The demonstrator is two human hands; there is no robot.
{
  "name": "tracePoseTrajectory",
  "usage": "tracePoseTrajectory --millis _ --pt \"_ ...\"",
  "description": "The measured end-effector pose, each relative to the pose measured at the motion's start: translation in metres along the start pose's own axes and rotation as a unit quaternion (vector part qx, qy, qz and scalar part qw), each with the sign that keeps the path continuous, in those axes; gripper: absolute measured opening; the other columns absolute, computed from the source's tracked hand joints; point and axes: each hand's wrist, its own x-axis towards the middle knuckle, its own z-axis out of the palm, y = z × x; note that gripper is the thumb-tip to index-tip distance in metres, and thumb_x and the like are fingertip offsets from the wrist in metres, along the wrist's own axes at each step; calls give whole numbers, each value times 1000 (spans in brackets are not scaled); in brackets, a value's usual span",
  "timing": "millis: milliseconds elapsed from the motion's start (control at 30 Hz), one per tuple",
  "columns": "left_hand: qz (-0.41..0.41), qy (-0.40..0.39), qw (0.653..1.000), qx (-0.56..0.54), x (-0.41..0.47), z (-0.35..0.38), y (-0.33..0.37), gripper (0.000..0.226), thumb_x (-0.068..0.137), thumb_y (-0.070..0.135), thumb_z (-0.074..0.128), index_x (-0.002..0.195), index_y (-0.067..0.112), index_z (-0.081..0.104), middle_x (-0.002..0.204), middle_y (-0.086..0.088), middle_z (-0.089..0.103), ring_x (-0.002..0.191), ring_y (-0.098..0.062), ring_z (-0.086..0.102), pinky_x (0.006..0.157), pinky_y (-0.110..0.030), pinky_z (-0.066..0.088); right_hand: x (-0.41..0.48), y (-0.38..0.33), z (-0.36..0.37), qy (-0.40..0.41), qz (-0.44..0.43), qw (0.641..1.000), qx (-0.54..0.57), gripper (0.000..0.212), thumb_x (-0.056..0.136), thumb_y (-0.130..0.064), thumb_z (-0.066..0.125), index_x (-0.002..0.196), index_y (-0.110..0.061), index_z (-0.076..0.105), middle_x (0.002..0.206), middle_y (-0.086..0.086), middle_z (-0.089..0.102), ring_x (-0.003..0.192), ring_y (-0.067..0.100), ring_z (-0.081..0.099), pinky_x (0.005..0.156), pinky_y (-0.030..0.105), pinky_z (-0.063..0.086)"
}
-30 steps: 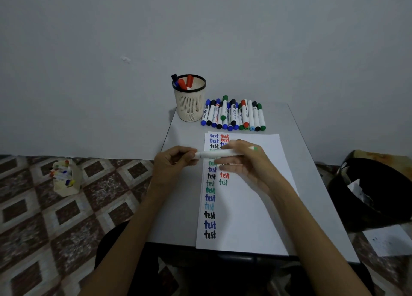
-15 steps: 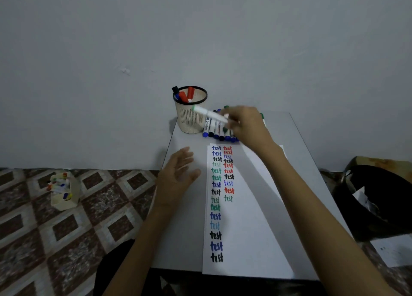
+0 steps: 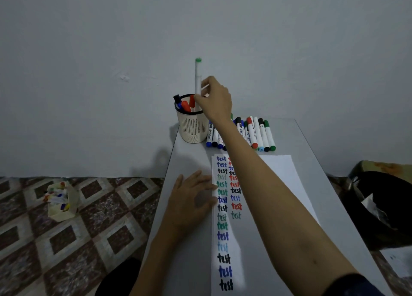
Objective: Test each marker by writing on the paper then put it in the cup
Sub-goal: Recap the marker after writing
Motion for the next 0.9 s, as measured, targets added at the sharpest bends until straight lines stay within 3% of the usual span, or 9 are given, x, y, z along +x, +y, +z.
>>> tracePoseTrajectory --millis 67,167,300,433,500,600,700,900 --pt "2 5 1000 -1 0 0 -1 47 76 59 45 113 34 61 128 29 38 130 9 21 115 -35 4 -2 8 8 -9 12 1000 -20 20 79 -26 69 91 -13 61 80 1 65 78 22 61 80 41 50" --pt "0 9 1000 0 1 1 -2 47 75 59 46 112 34 62 127 30 37 129 11 21 115 -34 4 -5 15 14 -11 8 1000 -8 19 80 -25 70 87 -8 65 80 6 66 79 25 61 72 45 53" --pt "-4 9 1000 -6 0 1 -2 45 75 60 46 111 37 61 127 31 38 127 17 19 115 -32 3 -7 17 13 -6 -3 1000 11 29 82 -26 70 101 -4 69 96 10 68 93 24 60 76 41 53" --pt "-8 18 1000 -16 1 0 1 47 74 60 47 110 34 63 125 29 41 127 11 26 115 -33 5 -17 30 -6 17 1 999 52 30 88 -26 62 113 -10 63 107 7 63 103 18 56 83 30 47" --pt "-9 24 999 -22 1 -1 1 45 74 59 49 109 35 63 125 29 43 126 11 29 115 -33 6 -19 47 -21 44 32 998 25 27 91 -23 58 115 -11 62 109 6 63 101 17 57 84 29 48" --pt "-10 30 999 -29 0 0 0 43 73 58 51 107 35 64 123 29 45 124 12 32 115 -33 7 -19 91 -50 74 148 983 -77 30 89 -8 55 118 -9 63 117 10 64 101 21 61 82 30 50" --pt "-8 32 999 -29 0 0 0 43 73 58 50 107 35 65 124 26 47 124 10 34 116 -35 8 -29 134 -80 32 249 954 -165 33 87 -7 52 116 -10 66 118 15 64 106 32 59 86 41 53" --pt "-10 40 999 -35 2 1 0 44 73 57 51 106 33 66 123 25 48 120 17 31 115 -33 8 -46 153 -100 -8 222 958 -184 30 92 -3 46 111 -8 69 110 18 67 98 32 62 68 27 41"
